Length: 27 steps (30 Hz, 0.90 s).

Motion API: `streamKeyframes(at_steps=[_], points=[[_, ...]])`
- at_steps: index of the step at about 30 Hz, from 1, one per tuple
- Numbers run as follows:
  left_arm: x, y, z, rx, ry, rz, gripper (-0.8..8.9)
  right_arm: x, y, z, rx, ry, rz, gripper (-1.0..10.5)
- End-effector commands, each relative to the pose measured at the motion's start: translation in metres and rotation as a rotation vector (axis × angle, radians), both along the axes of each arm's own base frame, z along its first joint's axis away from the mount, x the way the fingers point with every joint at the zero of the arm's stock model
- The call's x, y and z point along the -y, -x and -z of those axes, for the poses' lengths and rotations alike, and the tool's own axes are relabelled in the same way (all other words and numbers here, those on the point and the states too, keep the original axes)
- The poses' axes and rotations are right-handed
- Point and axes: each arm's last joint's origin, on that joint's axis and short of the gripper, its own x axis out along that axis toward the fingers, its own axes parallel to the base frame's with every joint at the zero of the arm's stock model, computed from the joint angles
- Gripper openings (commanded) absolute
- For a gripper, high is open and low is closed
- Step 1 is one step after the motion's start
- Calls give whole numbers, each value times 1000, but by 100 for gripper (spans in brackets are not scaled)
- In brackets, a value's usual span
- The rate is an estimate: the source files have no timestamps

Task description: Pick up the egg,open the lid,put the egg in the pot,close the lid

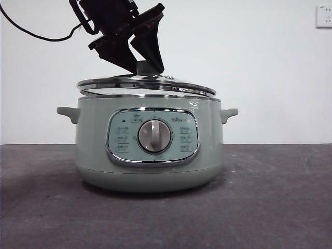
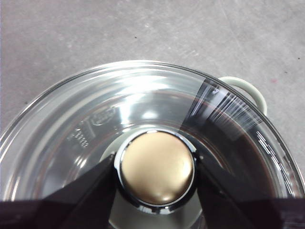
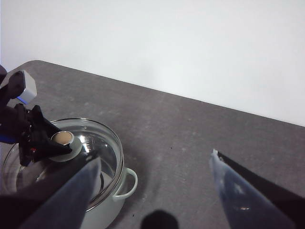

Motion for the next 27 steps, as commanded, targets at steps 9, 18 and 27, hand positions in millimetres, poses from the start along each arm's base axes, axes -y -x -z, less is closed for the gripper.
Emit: streamKeyframes(at_steps=[9,18,27], points=[[10,-4,9,-27,-9,24,-8,0,0,-1,3,-12,1,382],[9,-1,16,-77,-61,9,-8,0,0,-1,3,-11,1,382],[8,2,19,-115,-84,9,235,-2,-3,1,-6,-1,-2,382]])
